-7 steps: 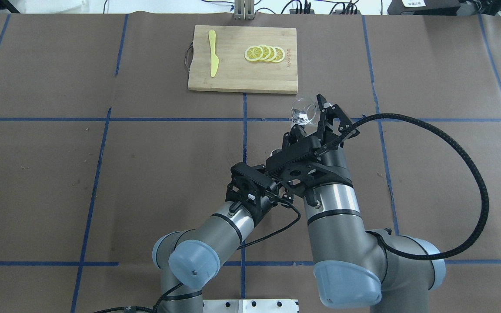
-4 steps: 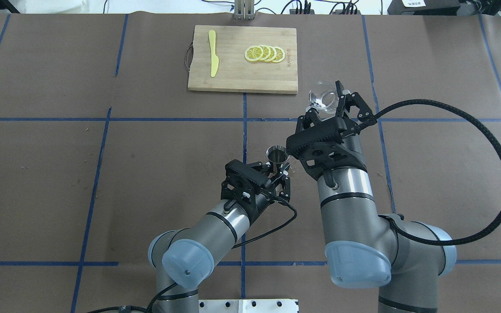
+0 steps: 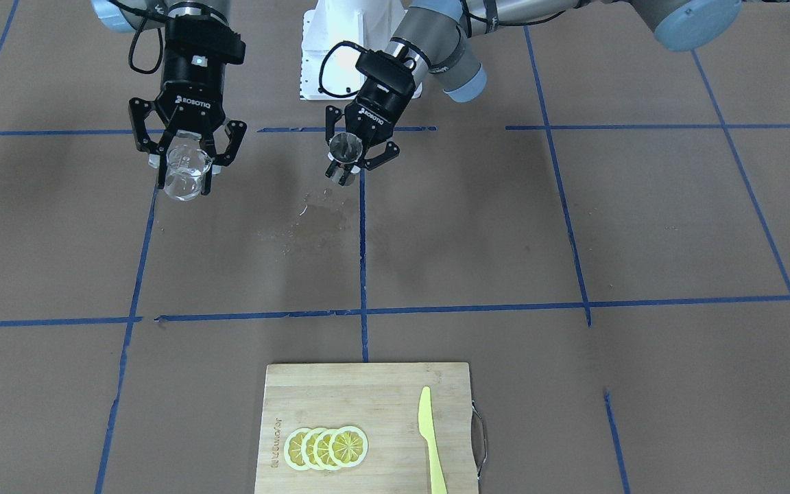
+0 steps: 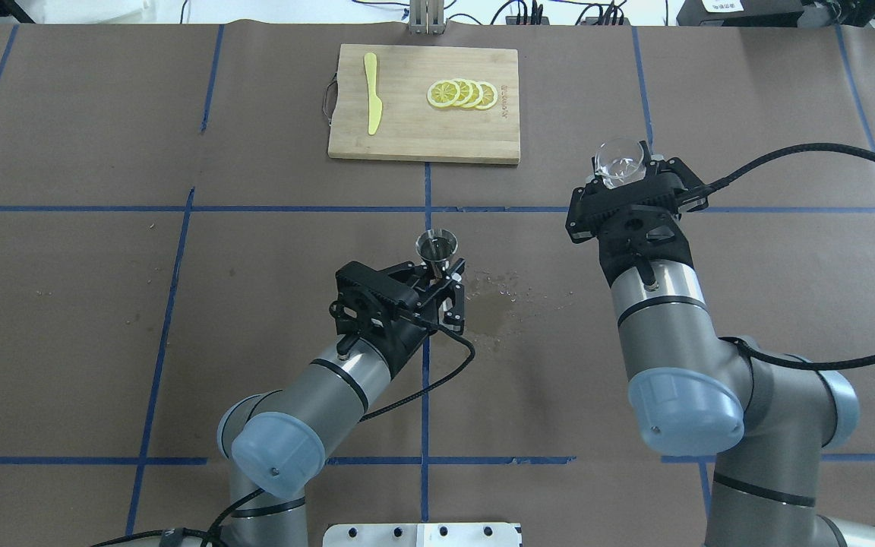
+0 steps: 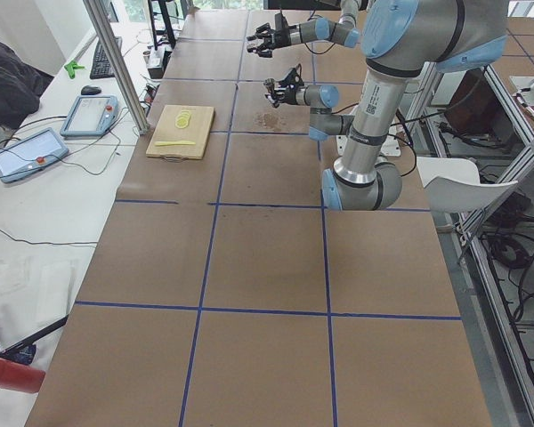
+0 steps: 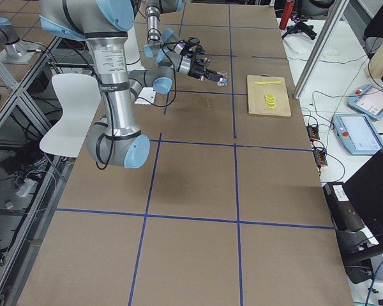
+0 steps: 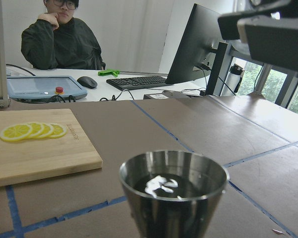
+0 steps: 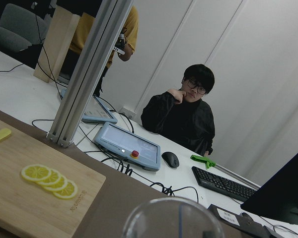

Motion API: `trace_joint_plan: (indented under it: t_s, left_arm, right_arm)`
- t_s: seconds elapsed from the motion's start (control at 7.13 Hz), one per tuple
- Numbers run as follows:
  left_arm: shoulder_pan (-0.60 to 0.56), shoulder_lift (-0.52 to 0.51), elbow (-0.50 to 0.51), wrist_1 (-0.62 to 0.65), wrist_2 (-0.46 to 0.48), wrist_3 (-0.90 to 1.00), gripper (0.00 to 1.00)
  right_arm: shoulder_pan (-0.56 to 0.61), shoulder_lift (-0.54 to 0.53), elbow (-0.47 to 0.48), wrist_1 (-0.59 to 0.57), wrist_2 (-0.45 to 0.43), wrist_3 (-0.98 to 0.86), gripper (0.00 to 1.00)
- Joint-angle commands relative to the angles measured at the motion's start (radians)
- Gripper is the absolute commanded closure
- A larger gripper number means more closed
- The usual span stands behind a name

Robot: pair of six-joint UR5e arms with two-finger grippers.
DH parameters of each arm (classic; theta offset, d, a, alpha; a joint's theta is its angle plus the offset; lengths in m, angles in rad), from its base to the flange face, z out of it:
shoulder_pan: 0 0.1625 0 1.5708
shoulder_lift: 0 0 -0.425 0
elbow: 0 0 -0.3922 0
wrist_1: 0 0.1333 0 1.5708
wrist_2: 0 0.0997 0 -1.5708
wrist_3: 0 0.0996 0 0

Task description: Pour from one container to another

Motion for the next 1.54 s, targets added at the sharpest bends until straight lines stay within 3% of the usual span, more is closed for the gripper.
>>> trace_joint_plan:
  t_s: [0.0,0.28,0.56,0.84,0.98,1.4]
  left_arm:
    - [-0.012,0.06,-0.026,0.005,0.147,-0.128,1.0]
    - [-0.017,0.115,-0.036,0.011,0.314,-0.205,1.0]
    - [-0.025,0.166,-0.036,0.017,0.382,-0.274,1.0]
    - [-0.035,0.265,-0.035,0.037,0.442,-0.274,1.0]
    - [-0.055,0.297,-0.036,0.098,0.445,-0.273,1.0]
    - [-0.139,0.307,-0.133,0.499,0.379,-0.273,1.0]
  right_arm:
    - [0.037,-0.062,0.005,-0.001,0.094,0.097,1.0]
    - [0.064,-0.156,0.031,-0.001,0.129,0.131,1.0]
    - [0.075,-0.141,0.051,-0.001,0.164,0.32,1.0]
    - [0.075,-0.141,0.049,-0.001,0.175,0.343,1.0]
    - [0.074,-0.141,0.048,-0.001,0.177,0.387,1.0]
    - [0.072,-0.141,0.046,-0.001,0.177,0.41,1.0]
